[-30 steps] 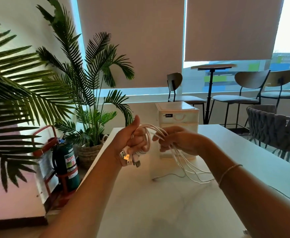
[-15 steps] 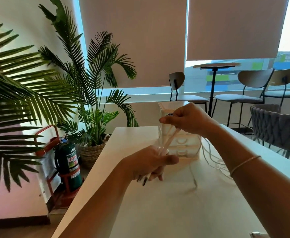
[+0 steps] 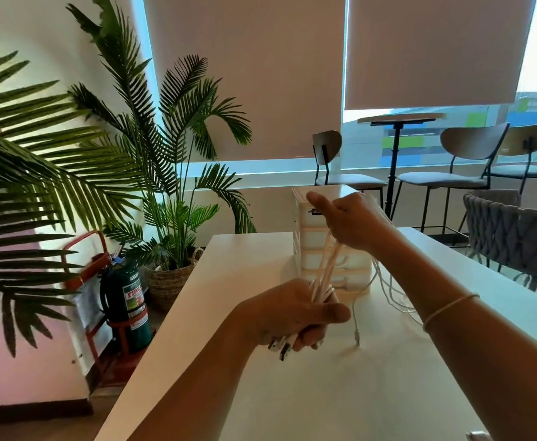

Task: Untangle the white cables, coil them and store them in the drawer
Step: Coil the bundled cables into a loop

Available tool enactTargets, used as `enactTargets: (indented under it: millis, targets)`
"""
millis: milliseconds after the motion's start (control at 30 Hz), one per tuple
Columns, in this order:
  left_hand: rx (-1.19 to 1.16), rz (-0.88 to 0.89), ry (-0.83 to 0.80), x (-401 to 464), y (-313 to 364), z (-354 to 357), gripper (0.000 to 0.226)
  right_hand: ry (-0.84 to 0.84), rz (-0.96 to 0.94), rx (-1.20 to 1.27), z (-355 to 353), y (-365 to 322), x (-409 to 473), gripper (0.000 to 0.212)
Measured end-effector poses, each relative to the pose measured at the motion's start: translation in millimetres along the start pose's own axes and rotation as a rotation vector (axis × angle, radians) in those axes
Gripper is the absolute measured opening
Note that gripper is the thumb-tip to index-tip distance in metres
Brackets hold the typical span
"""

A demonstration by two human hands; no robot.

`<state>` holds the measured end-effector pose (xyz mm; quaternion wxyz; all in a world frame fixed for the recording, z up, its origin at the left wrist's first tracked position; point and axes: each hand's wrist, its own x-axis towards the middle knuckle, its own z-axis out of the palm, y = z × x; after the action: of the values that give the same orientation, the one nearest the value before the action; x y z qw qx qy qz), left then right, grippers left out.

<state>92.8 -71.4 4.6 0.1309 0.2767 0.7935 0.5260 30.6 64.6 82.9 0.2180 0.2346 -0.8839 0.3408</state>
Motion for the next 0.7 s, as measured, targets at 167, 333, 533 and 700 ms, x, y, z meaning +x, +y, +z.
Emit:
enactTargets:
  millis: [167, 333, 533, 700]
  targets:
    - [-0.043, -0.032, 0.028, 5.8, -5.0, 6.9, 0.061, 0.108, 0.039, 0.382, 5.1, -1.4, 1.3, 0.066]
    - [-0.558, 0.098, -0.163, 5.1, -4.5, 9.2, 0.044, 0.070, 0.006, 0.273, 11.3, 16.9, 0.9, 0.069]
    - [-0.480, 0.056, 0.112, 10.4, -14.4, 15.1, 0.054, 0.205, -0.108, -0.202, 22.7, 39.8, -2.9, 0.036]
    - [-0.339, 0.010, 0.321, 18.0, -19.6, 10.0, 0.045, -0.229, 0.399, 0.075, 9.1, 23.2, -32.2, 0.064]
